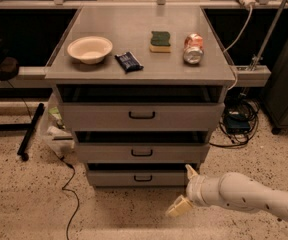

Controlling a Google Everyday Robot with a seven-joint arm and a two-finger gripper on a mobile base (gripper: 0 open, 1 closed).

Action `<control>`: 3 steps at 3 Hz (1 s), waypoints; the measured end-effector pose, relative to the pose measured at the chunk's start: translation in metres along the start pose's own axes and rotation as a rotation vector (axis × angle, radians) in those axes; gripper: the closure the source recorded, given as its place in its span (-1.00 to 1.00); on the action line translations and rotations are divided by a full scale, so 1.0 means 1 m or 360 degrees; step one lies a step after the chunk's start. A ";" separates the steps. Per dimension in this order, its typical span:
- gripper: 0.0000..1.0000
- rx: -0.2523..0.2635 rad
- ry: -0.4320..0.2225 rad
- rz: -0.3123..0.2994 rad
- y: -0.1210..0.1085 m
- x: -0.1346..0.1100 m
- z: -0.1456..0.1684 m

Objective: Open bottom drawer

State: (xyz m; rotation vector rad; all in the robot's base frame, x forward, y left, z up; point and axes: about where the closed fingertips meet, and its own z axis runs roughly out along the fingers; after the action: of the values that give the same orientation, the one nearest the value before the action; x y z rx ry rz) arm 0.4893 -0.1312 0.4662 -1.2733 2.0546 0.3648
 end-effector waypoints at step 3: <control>-1.00 -0.0141 -0.0169 0.0124 -0.056 0.094 0.076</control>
Offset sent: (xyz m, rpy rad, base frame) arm 0.0705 -0.0730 -0.1340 0.1735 0.1027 -0.0289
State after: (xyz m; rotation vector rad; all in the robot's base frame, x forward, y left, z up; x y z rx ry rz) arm 0.5417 -0.1794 0.3538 -1.2017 2.0210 0.5528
